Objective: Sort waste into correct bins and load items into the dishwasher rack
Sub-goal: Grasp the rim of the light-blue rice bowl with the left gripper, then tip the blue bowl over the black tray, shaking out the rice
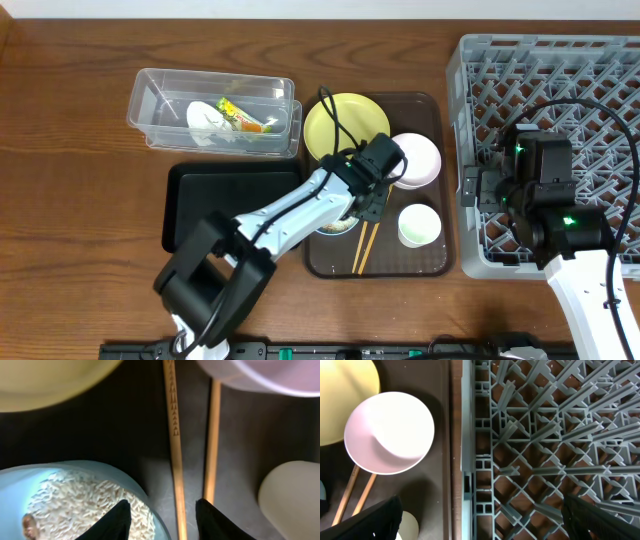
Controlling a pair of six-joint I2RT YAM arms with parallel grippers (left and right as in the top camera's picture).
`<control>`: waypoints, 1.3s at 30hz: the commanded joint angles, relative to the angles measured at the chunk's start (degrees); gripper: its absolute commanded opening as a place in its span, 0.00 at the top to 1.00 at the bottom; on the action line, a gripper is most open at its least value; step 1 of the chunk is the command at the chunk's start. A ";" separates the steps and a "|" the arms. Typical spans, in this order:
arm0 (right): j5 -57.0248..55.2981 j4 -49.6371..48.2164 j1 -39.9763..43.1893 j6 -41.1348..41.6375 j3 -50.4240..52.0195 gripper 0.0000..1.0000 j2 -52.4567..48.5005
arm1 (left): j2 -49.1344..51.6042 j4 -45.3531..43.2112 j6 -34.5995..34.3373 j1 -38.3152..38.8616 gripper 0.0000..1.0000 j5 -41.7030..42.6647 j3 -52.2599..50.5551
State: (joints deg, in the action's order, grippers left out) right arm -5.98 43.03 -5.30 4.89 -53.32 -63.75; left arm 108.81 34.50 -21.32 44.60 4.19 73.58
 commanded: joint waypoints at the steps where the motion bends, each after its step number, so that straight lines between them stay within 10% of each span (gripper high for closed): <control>1: 0.24 0.07 0.63 -0.68 -1.01 0.01 0.09 | 1.84 0.15 -0.92 0.24 0.58 -0.13 -0.72; 22: 0.24 0.09 0.63 -0.68 -1.01 0.01 0.09 | 2.40 1.36 -1.38 0.28 0.94 -0.11 -0.72; 39: 0.24 0.11 0.63 -0.70 -1.01 0.01 0.09 | -13.29 6.60 -0.83 -1.01 0.94 -0.11 -0.48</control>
State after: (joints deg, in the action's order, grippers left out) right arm -5.98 43.03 -5.30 4.89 -53.32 -63.75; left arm 100.40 40.16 -22.50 44.69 4.01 73.43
